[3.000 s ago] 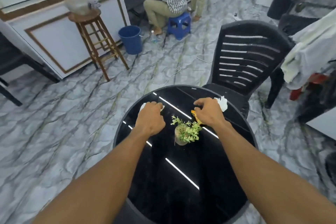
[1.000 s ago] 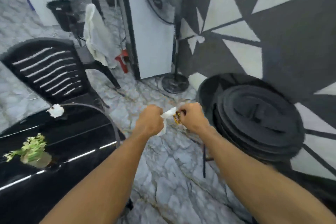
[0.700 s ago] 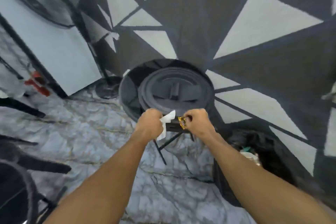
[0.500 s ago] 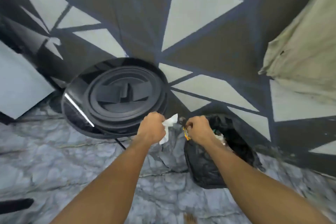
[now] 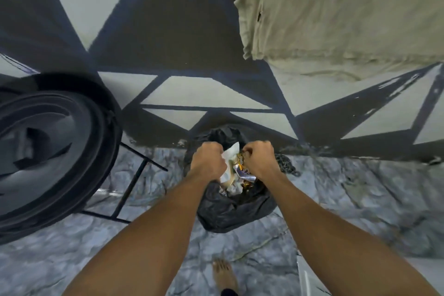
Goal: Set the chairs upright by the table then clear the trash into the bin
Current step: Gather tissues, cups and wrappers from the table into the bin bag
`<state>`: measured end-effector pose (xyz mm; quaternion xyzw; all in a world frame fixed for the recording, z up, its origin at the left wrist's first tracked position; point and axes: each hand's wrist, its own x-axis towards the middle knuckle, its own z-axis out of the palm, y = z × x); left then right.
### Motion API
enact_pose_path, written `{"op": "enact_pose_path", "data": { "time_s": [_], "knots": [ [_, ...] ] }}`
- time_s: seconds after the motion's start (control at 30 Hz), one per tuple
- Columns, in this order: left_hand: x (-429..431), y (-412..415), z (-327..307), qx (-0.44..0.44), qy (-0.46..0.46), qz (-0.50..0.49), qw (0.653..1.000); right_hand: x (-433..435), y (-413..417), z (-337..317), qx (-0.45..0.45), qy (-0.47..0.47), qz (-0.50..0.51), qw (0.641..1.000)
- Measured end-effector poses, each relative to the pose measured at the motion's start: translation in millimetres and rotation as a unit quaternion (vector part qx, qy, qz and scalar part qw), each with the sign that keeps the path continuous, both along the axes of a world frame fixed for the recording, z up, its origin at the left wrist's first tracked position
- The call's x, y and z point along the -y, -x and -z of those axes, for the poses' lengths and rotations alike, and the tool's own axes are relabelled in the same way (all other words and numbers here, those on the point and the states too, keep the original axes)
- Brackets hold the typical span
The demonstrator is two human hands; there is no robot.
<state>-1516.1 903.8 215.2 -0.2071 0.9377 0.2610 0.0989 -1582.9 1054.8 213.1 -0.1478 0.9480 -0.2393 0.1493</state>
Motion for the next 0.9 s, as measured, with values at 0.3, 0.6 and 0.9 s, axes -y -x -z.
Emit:
{"op": "enact_pose_path", "data": {
  "time_s": [0.3, 0.6, 0.9],
  "knots": [
    [-4.3, 33.6, 30.5, -0.001, -0.062, -0.009, 0.998, -14.2, 25.8, 10.8, 0.015, 0.014, 0.019, 1.0],
    [44.6, -3.8, -2.7, -0.064, -0.031, -0.013, 0.997, 42.7, 4.6, -15.3, 0.037, 0.006, -0.086, 0.996],
    [168.0, -156.2, -63.3, -0.103, 0.051, -0.131, 0.985, 196.8, -90.5, -75.9, 0.028, -0.01, -0.292, 0.956]
  ]
}}
